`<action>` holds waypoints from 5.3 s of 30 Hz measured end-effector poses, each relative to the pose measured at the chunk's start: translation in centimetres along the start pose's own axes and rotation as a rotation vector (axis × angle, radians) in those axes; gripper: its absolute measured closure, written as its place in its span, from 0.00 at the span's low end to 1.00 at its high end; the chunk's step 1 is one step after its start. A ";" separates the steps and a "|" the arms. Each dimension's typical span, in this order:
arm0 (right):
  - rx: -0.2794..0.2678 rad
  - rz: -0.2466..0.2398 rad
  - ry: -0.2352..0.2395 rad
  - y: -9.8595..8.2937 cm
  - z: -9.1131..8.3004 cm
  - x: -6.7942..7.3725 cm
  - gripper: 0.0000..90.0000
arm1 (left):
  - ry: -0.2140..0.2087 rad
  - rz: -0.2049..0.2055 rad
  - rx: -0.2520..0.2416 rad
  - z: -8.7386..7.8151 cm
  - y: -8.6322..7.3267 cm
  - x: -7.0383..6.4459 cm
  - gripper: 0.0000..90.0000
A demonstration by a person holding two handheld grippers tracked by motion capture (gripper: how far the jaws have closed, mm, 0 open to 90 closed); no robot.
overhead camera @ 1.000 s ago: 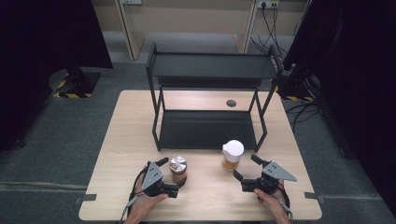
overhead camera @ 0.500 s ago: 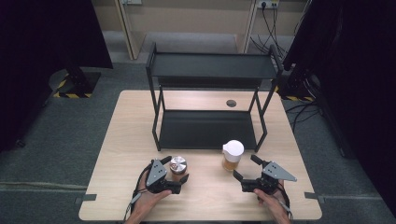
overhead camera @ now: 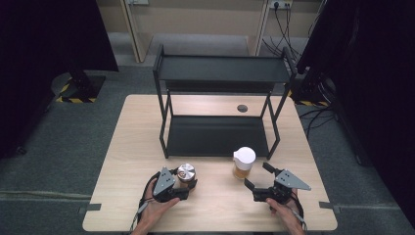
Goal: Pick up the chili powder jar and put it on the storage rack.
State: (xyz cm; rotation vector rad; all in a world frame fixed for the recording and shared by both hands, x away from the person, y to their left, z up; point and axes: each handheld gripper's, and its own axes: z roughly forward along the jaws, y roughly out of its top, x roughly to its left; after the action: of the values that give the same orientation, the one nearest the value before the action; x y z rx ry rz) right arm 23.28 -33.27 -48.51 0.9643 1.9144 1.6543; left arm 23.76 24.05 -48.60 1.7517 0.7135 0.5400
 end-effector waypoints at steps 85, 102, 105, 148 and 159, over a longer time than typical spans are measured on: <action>0.001 0.001 0.011 0.0 0.1 0.1 0.01 | -0.025 0.007 -0.026 -2.0 14.9 3.5 0.34; 0.001 0.002 0.010 0.0 0.1 0.0 0.01 | -0.036 0.023 -0.014 -1.5 20.2 4.5 0.34; 0.001 0.000 0.011 0.0 0.1 0.0 0.01 | -0.044 0.018 -0.014 -1.3 20.8 4.7 0.34; 0.000 0.008 0.017 0.0 0.0 -0.1 0.01 | -0.002 0.018 -0.029 -0.4 31.0 5.9 0.34; -0.002 0.013 0.018 -0.1 0.0 -0.1 0.01 | 0.036 0.006 -0.027 0.2 33.4 6.4 0.34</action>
State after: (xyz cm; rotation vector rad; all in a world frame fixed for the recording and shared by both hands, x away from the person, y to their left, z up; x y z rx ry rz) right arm 23.34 -33.36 -48.58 0.9661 1.9219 1.6767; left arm 34.96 21.58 -16.59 1.7231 0.7230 0.5837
